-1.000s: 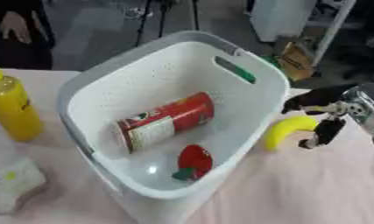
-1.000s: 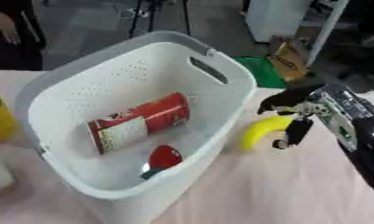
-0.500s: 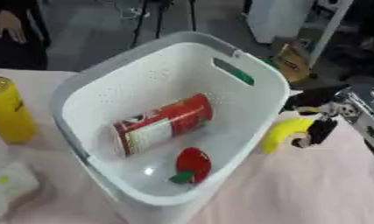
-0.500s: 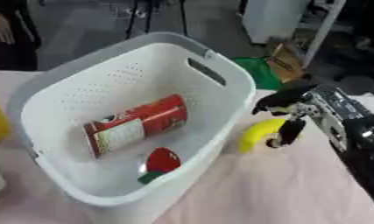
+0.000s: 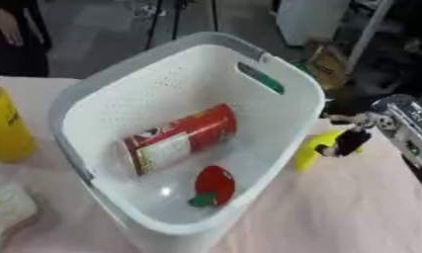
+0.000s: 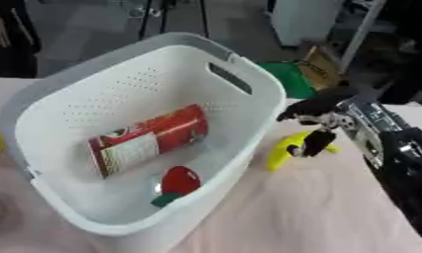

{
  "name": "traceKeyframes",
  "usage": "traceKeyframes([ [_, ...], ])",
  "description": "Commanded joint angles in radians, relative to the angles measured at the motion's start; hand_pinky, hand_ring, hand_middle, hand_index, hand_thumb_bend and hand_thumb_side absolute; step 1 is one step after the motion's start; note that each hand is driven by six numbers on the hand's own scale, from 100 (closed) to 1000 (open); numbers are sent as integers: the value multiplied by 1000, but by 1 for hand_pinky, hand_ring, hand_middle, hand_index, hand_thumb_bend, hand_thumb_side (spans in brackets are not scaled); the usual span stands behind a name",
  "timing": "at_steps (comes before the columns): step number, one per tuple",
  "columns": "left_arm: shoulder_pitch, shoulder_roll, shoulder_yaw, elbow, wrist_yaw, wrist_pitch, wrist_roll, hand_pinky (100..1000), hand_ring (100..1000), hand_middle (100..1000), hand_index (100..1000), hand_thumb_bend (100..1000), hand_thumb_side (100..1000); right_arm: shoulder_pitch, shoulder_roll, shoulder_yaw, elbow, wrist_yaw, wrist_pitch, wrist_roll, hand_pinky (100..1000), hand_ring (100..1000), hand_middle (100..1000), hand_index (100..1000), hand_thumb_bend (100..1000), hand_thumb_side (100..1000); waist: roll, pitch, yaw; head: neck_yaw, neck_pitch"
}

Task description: Pick up objects on the table and place them in the box.

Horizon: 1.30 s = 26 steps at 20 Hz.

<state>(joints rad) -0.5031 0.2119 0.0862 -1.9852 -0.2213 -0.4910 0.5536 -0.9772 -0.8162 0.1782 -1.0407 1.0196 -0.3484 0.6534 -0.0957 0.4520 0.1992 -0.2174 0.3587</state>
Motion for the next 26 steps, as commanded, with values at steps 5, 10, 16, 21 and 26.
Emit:
traceKeyframes([
  [5,-17,11,-3,-15,-2,1,-4,656,495,599,749,100,1000,-24,-10,-21,30,-4,-19,31,967,986,903,971,221,437,10,-16,2,-9,-6],
  [10,-17,8,0,-15,-2,1,-1,656,495,599,749,100,1000,-14,-12,-18,36,-18,-37,71,969,989,910,981,203,415,15,-18,4,-31,9],
  [16,-16,8,-1,-15,-2,2,-2,654,495,599,749,100,1000,-8,-28,-16,16,-24,-46,109,968,990,912,986,194,393,21,-27,-1,-58,21],
  [21,-18,8,-1,-15,-1,2,-3,654,495,599,749,100,1000,-5,-29,-15,14,-24,-46,118,966,988,906,979,194,378,26,-28,2,-60,7],
  [26,-19,8,-1,-15,-1,1,-2,654,495,600,749,100,1000,1,-29,-14,21,-14,-51,125,966,989,906,945,195,372,25,-26,4,-64,-6],
])
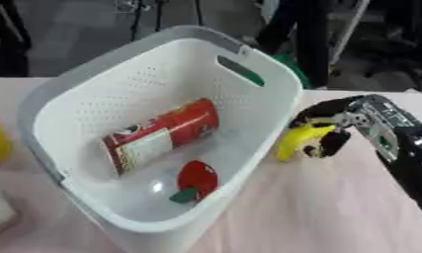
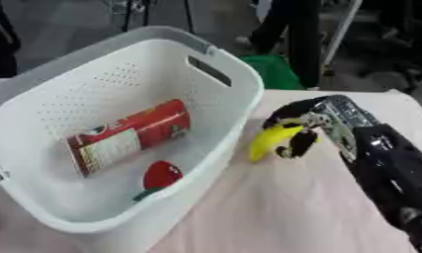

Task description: Pick up objects on the table and place them in the box.

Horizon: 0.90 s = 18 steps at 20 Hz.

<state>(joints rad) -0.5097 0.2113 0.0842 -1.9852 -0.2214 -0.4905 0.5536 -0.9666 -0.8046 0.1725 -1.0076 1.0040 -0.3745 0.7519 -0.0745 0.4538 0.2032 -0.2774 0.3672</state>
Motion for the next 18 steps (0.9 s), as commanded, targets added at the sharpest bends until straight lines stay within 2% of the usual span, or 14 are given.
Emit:
traceKeyframes([
  [1,-12,9,2,-15,-1,1,-2,654,495,600,750,100,1000,-9,-41,-9,-11,3,-26,26,966,988,898,938,209,351,3,-28,0,-3,-15],
  [2,-12,9,2,-15,-1,2,-2,654,495,600,749,100,1000,-9,-40,-9,-10,3,-28,27,966,987,895,936,181,362,3,-28,0,-2,-17],
  [7,-13,8,2,-15,-1,0,-1,654,495,600,749,100,1000,-5,-39,-13,-2,7,-23,19,964,982,876,904,182,352,-1,-27,0,1,-26],
  [8,-13,8,2,-15,-1,0,0,654,495,600,749,100,1000,-5,-38,-15,-1,8,-20,13,960,974,856,870,203,343,-1,-26,0,1,-29],
  [13,-13,7,2,-15,-1,1,0,654,495,600,749,100,1000,-2,-36,-14,6,15,-11,-13,957,967,830,836,225,322,0,-25,1,0,-33],
  [14,-14,8,3,-15,-2,1,0,654,495,600,749,100,1000,-1,-35,-14,9,17,-11,-15,955,962,798,779,230,307,1,-25,1,-1,-32],
  [18,-14,8,4,-15,-2,1,1,654,495,600,749,100,1000,0,-34,-14,16,23,-11,-23,952,956,771,746,239,290,3,-25,0,-3,-31],
])
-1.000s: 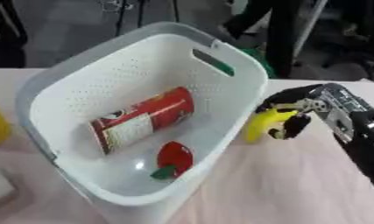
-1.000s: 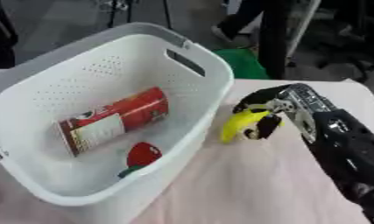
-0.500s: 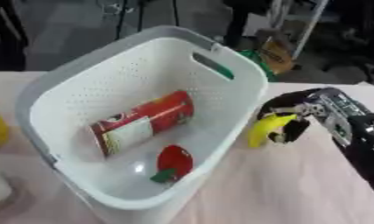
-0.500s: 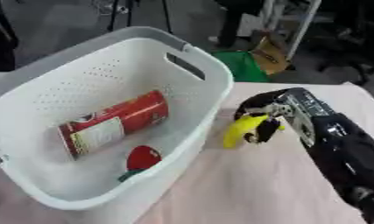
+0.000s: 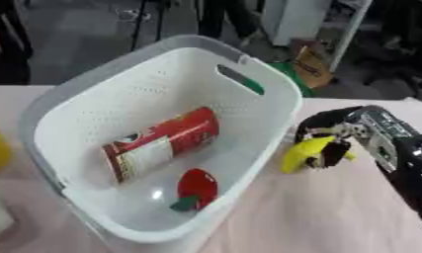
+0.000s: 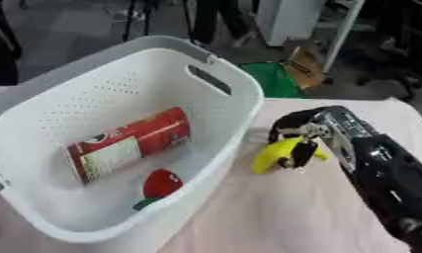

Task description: Pick up objects on the table and place them in the box.

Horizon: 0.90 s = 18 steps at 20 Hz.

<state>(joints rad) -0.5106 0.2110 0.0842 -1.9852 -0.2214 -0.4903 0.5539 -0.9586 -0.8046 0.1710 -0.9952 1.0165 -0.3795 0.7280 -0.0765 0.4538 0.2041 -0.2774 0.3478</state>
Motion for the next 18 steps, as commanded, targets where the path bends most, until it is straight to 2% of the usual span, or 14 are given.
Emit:
traceKeyframes([
  [1,-14,8,4,-15,-2,1,1,654,495,600,749,100,1000,-7,-34,-13,5,12,-5,-1,952,956,771,746,239,290,5,-24,-1,-3,-12],
  [7,-14,8,5,-15,-3,0,2,653,495,600,749,100,1000,2,-35,-12,15,19,-7,5,952,956,768,748,252,265,5,-24,-2,-2,-12],
  [10,-15,9,6,-15,-3,0,2,653,495,600,749,100,1000,7,-35,-15,14,21,-6,-1,941,939,707,652,264,277,5,-24,-1,-2,-13],
  [11,-15,9,6,-15,-3,0,3,653,495,600,749,100,1000,8,-34,-15,14,22,-4,-8,941,939,707,652,264,277,5,-24,-1,-3,-14],
  [12,-15,8,6,-15,-3,0,3,653,495,600,749,100,1000,9,-34,-16,14,23,-3,-15,936,933,679,589,250,299,6,-24,-1,-3,-14],
  [18,-15,8,6,-15,-4,1,2,653,495,600,750,100,1000,10,-32,-15,21,29,2,-50,934,933,652,546,230,325,5,-25,-2,-2,-12],
])
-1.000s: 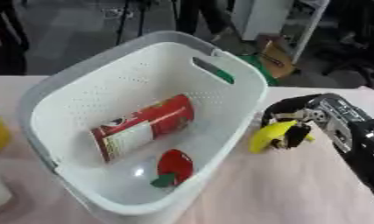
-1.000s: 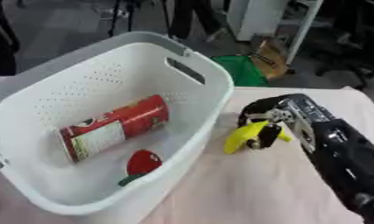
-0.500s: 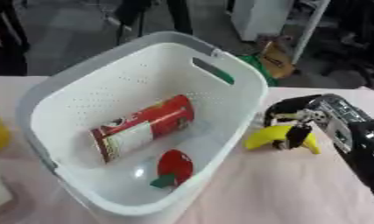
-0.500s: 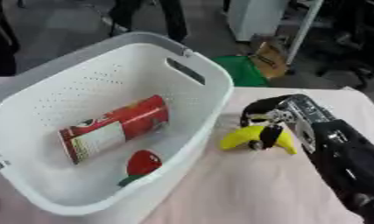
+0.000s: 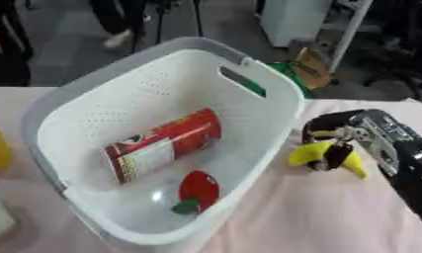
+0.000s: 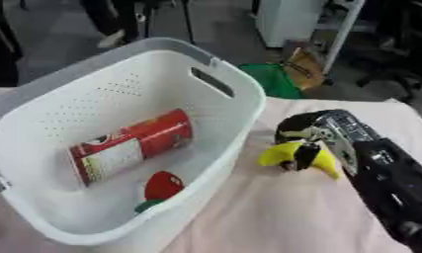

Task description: Pick up objects on the table and place them in the box.

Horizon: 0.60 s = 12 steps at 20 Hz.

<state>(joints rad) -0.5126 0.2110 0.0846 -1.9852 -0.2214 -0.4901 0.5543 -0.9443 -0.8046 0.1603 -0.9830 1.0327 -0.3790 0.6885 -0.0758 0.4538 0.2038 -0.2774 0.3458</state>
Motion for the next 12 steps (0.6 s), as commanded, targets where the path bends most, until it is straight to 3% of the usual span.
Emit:
traceKeyframes([
  [1,-14,8,6,-15,-4,0,2,652,495,600,749,100,1000,-5,-32,-4,10,13,2,-13,933,933,635,534,225,333,5,-26,-3,-2,-9],
  [12,-8,9,6,-15,-5,1,3,651,495,600,750,100,1000,-19,-33,-5,10,14,4,-30,929,933,592,529,168,358,4,-39,-15,7,-1],
])
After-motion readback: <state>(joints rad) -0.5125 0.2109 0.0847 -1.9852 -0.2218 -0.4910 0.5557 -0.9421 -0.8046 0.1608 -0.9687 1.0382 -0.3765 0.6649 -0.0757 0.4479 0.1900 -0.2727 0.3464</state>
